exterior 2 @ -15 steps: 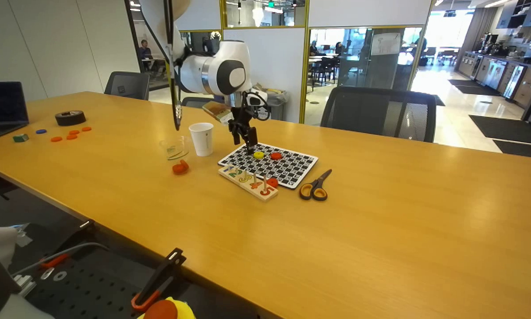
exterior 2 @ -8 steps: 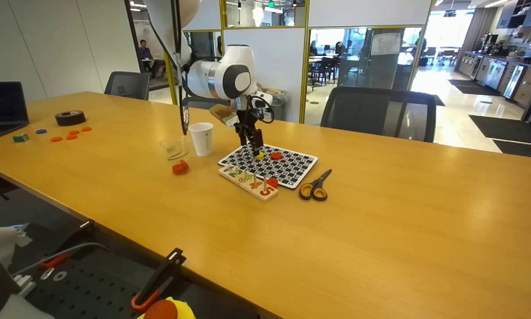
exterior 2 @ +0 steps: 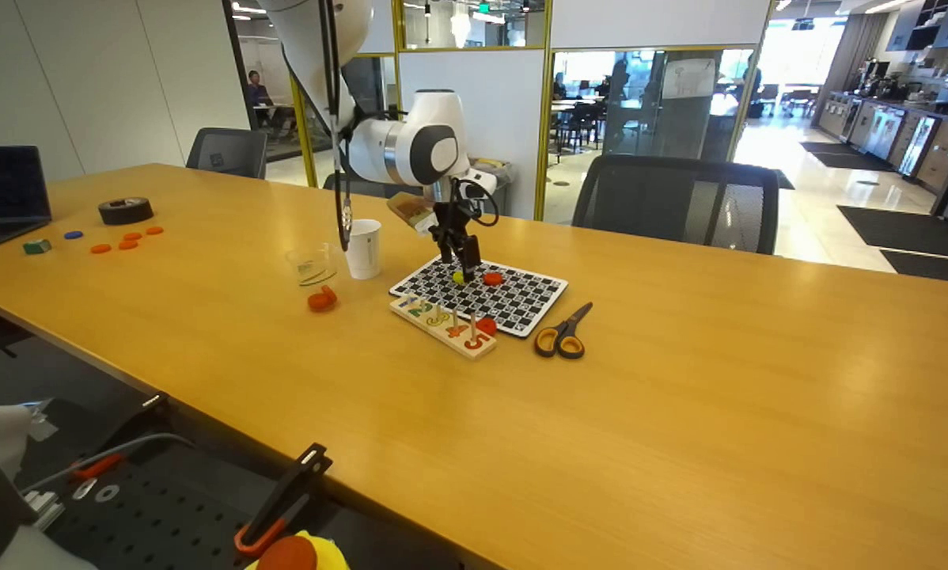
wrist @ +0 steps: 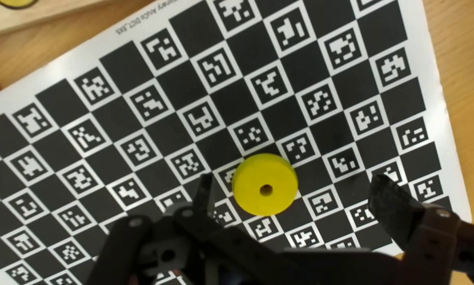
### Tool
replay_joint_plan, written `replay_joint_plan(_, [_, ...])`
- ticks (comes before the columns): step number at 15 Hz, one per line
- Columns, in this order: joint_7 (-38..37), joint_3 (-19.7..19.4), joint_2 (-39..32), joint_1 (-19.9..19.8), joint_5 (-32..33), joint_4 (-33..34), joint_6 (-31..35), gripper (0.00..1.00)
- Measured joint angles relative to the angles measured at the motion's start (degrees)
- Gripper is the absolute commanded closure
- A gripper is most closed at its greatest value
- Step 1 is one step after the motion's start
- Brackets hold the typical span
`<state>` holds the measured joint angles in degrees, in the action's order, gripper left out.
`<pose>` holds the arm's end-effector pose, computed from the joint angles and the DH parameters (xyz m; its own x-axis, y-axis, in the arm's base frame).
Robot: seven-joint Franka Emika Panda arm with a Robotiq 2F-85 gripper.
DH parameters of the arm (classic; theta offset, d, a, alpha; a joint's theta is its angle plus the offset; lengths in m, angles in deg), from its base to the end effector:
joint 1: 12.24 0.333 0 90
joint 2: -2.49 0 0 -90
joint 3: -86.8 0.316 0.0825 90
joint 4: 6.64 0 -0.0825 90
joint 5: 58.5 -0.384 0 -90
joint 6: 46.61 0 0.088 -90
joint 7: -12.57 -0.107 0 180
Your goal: Put the orange circles in the transparent cup and the yellow circle in the white cup.
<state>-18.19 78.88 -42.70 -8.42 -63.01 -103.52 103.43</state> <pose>0.6853 -0.0405 0.1555 0.7994 -0.5813 0.1520 -0.5837 -0.8113 -0.0334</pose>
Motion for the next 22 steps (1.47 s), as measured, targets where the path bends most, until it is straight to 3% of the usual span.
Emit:
replay_joint_plan(6, [0.0,-0.07,-1.57,-0.84,-0.93,2.1,0.0,0.0])
replay_joint_plan(7, [0.0,-0.07,-1.59,-0.95,-0.93,2.18,0.0,0.25])
replay_joint_plan(9, [0.02,-0.08,-1.59,-1.1,-0.93,2.24,-0.02,0.34])
replay_joint_plan(16, [0.24,-0.11,-1.05,-1.74,-0.95,2.61,-2.21,0.87])
replay_joint_plan(22, [0.38,0.14,-0.96,-1.75,-0.96,3.0,-3.36,0.87])
